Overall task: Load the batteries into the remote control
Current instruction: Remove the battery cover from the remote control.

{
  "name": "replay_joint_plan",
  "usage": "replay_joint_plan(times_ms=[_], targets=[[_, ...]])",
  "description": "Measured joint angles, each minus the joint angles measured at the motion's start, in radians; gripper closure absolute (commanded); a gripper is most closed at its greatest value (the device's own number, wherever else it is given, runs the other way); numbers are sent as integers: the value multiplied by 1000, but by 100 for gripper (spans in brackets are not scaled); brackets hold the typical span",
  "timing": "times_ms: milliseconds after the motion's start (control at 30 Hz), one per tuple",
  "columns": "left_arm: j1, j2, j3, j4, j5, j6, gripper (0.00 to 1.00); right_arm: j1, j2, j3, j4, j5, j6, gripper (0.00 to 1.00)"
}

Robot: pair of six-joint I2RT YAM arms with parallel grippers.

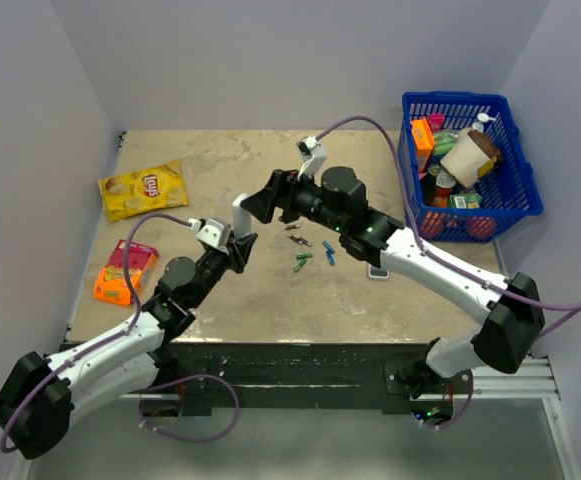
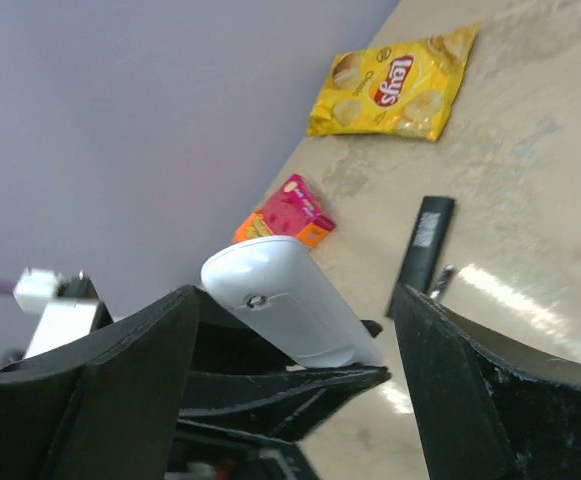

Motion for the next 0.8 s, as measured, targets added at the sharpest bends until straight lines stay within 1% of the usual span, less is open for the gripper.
replay_joint_plan(times_ms=[33, 133, 267, 367, 400, 467, 533, 567, 800], targets=[[0, 0, 10, -20, 14, -5, 100, 0, -11, 0, -2, -7, -66, 13], [0, 0, 56, -81, 70, -12, 100, 0, -81, -14, -5, -41, -360, 11], [0, 0, 127, -148, 147, -34, 100, 0, -240, -97, 15, -122, -724, 11], [0, 0, 163, -194, 182, -59, 100, 0, -305, -126, 12, -205, -966, 12], [0, 0, 175, -214, 192, -70, 100, 1, -307, -126, 10, -225, -1014, 13], [0, 1, 197, -253, 207, -95, 100, 5, -301, -126, -3, -278, -1118, 18], [0, 2, 216, -293, 226, -118, 100, 5, -293, -126, -23, -319, -1189, 21], [0, 3, 224, -309, 233, -129, 100, 5, -290, -127, -29, -339, -1218, 22], [0, 5, 255, -377, 277, -183, 100, 5, -289, -128, -47, -414, -1325, 27]])
